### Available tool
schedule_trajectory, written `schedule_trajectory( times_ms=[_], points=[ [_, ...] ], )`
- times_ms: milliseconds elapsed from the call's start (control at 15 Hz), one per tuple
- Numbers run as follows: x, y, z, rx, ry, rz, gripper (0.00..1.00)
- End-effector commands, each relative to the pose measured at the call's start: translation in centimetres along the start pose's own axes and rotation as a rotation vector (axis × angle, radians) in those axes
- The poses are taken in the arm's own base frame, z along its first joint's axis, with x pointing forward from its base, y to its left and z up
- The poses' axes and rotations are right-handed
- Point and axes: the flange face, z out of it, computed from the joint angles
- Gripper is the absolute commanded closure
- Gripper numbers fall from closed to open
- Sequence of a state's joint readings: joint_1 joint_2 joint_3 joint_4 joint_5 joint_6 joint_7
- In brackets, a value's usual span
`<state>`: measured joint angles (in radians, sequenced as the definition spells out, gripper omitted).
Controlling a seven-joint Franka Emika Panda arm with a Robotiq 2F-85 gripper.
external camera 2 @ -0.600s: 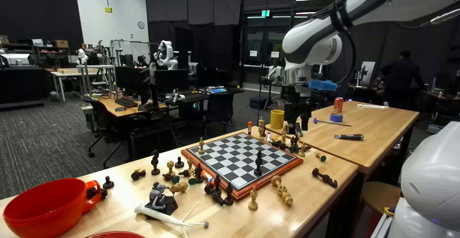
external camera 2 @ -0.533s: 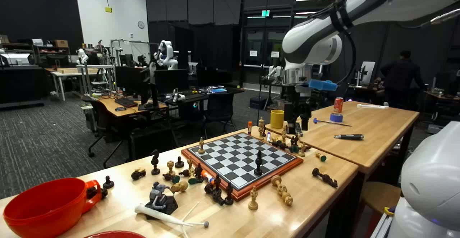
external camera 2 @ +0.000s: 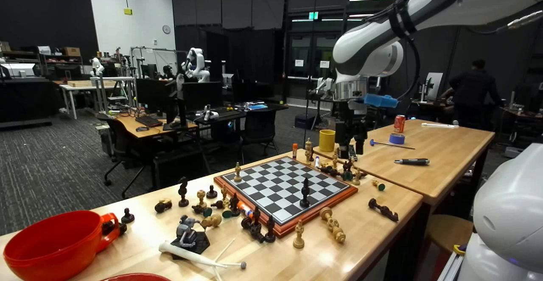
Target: Put one white chess piece on the chessboard.
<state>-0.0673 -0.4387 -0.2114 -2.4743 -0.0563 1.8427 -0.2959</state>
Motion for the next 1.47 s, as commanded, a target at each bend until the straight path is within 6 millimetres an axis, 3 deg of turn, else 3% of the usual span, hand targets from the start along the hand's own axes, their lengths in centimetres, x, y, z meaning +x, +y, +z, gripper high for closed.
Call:
schedule_trajectory(
  times_ms=[0, 400, 733, 1067, 1400],
  points=[
    [-0.4, -2.4, 0.1, -0.04, 0.011, -0.037, 0.0],
    [-1.2, -10.2, 2.8, -0.13, 0.043, -0.135, 0.0],
    [-1.4, -15.1, 5.3, -0.19, 0.112, -0.124, 0.0],
    [-0.8, -18.7, 7.5, -0.194, 0.165, -0.16, 0.0],
    [-0.1, -20.4, 9.0, -0.195, 0.186, -0.224, 0.0]
  ],
)
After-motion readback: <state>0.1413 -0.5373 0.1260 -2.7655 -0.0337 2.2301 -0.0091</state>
